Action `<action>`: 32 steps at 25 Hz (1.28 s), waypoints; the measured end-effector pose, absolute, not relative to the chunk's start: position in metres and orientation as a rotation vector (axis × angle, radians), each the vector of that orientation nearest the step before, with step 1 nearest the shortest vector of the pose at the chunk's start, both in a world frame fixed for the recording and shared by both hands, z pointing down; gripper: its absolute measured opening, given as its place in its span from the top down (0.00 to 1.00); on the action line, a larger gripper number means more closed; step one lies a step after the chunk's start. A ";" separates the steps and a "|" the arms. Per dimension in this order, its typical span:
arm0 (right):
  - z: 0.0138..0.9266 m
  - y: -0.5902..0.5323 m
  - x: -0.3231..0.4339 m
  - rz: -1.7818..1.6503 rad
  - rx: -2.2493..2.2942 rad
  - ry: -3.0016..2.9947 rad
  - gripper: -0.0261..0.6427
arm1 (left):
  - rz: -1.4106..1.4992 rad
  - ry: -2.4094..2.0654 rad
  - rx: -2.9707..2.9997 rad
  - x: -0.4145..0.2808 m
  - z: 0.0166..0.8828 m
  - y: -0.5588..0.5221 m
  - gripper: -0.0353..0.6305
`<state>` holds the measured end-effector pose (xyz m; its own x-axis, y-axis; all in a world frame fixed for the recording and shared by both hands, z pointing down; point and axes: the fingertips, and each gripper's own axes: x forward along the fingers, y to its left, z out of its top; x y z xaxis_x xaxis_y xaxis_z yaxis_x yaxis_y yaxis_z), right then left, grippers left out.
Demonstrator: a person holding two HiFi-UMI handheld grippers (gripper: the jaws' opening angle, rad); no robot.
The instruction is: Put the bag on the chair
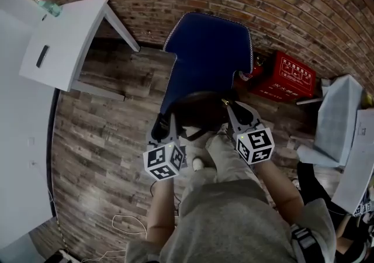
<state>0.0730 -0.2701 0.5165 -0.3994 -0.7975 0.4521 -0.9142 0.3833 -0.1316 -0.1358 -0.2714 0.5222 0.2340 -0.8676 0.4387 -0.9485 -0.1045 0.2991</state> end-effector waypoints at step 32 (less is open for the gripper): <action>0.704 -0.393 0.083 0.662 1.395 -2.198 0.89 | 0.326 -1.727 1.773 -0.129 0.694 -0.379 0.72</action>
<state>0.0825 -0.3932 0.7038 -0.3859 -0.6983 0.6029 -0.9151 0.3727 -0.1540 -0.1291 -0.3793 0.6942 0.1082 -0.8055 0.5827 -0.9624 0.0621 0.2645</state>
